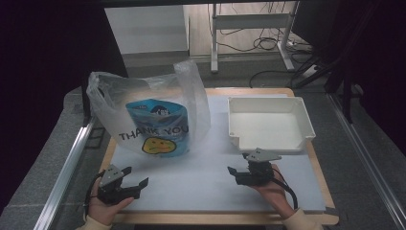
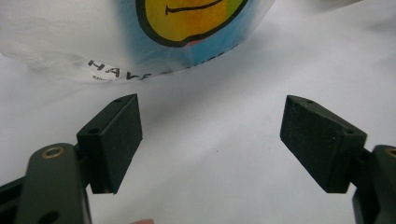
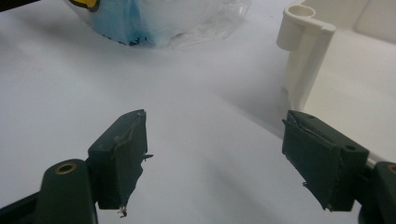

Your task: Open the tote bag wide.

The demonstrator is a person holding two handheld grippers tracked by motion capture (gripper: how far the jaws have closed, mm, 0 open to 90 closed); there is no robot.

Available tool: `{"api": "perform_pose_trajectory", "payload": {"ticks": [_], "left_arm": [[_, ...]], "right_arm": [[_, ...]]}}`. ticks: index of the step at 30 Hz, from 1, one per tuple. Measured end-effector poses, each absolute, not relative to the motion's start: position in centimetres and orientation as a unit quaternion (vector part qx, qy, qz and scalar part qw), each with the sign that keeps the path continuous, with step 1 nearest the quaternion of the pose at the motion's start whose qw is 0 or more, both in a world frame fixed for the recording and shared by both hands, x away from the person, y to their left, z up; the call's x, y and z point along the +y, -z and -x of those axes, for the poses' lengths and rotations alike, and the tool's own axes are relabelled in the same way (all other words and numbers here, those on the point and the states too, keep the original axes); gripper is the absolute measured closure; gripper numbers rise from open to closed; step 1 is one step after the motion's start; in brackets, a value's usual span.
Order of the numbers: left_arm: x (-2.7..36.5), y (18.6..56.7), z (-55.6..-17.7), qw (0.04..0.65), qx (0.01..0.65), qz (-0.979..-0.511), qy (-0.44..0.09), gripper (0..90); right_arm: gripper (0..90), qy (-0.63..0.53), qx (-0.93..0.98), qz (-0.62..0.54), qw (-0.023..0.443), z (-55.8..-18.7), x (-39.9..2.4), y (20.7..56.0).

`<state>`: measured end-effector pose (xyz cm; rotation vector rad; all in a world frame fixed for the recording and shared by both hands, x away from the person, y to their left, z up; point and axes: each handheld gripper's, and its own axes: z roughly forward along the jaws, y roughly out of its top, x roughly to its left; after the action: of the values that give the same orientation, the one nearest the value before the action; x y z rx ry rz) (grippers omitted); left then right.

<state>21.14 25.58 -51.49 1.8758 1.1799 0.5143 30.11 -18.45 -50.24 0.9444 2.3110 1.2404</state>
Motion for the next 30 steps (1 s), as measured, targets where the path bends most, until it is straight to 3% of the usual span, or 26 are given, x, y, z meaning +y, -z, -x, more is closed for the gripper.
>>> {"api": "perform_pose_trajectory", "payload": {"ticks": [18, 30], "left_arm": [[26.0, 51.3, -20.7, 0.437, 0.466, -0.737, -0.221, 21.8], [26.3, 50.4, -20.5, 0.442, 0.467, -0.735, -0.213, 29.1]], "right_arm": [[24.8, -0.442, 0.816, -0.333, 0.165, -29.8, -18.0, 50.3], [24.8, -0.443, 0.818, -0.331, 0.159, -29.7, -17.8, 50.5]]}}
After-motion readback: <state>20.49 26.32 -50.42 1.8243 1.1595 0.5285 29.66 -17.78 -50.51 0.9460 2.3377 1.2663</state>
